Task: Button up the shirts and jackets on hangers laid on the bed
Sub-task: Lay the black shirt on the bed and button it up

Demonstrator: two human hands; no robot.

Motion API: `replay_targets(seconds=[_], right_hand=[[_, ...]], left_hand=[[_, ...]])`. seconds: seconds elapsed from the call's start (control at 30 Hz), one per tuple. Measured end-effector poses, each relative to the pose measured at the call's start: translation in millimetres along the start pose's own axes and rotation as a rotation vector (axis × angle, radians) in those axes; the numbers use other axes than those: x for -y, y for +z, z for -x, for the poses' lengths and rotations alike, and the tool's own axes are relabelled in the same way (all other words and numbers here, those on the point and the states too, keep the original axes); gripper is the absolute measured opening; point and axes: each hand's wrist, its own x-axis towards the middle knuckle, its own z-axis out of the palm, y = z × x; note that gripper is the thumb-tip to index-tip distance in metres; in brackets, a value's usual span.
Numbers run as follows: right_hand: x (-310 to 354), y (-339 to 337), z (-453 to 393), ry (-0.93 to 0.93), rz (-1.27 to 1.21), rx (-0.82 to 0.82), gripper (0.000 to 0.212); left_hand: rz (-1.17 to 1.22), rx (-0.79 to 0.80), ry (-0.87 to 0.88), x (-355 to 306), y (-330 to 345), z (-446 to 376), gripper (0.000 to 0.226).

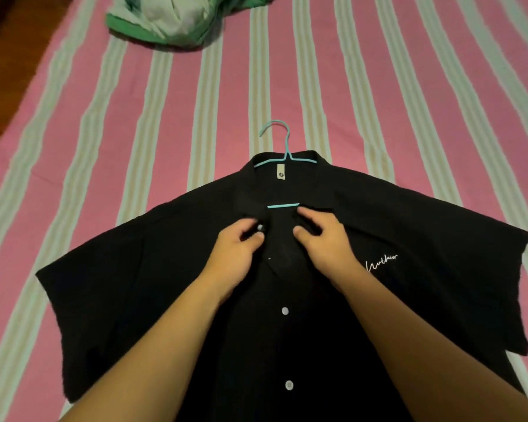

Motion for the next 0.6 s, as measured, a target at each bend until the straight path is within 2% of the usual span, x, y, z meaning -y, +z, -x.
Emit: replay_targets(seconds=[0.03,0.1,0.17,0.23,0.33,0.4,0.47,0.53,0.6], right_hand=[[-5.9,4.3,2.5,-0.015,0.016,-0.004,0.047],[-15.4,9.5,3.8,0.001,-0.062,-0.056,0.051],[-14.3,14.4,1.6,0.041,-0.177,-0.119,0.052],[-10.5,21.3,-5.1,0.069,-0.178,-0.199,0.052],[-6.8,36.0,-9.1,0.074,-0.066,-0.352,0.029],[-7.5,40.1,-5.8,0.038,-0.132,-0.442,0.012],[-12.9,36.1,-0.5,-0.013,-0.231,-0.495,0.008],[-17.8,25.9,5.8,-0.034,-0.346,-0.470,0.007],[-21.4,15.4,11.1,-0.076,-0.408,-0.359,0.009]], left_hand=[[-0.131,0.077,0.042,6.9,-1.6,-1.9,0.039],[-0.281,0.120,0.082,21.5,-5.0,-8.5,0.043],[-0.234,0.108,0.115,29.1,-7.5,-15.0,0.041],[-0.243,0.121,0.170,31.9,-7.1,-17.1,0.038],[-0.298,0.103,0.262,38.8,-10.1,-18.0,0.033],[-0.287,0.077,0.305,46.5,-10.9,-18.8,0.029],[-0.298,0.067,0.349,54.1,-8.1,-20.6,0.025],[-0.354,0.051,0.438,59.1,-4.0,-19.0,0.024],[-0.435,0.003,0.646,56.0,-1.0,-17.3,0.027]])
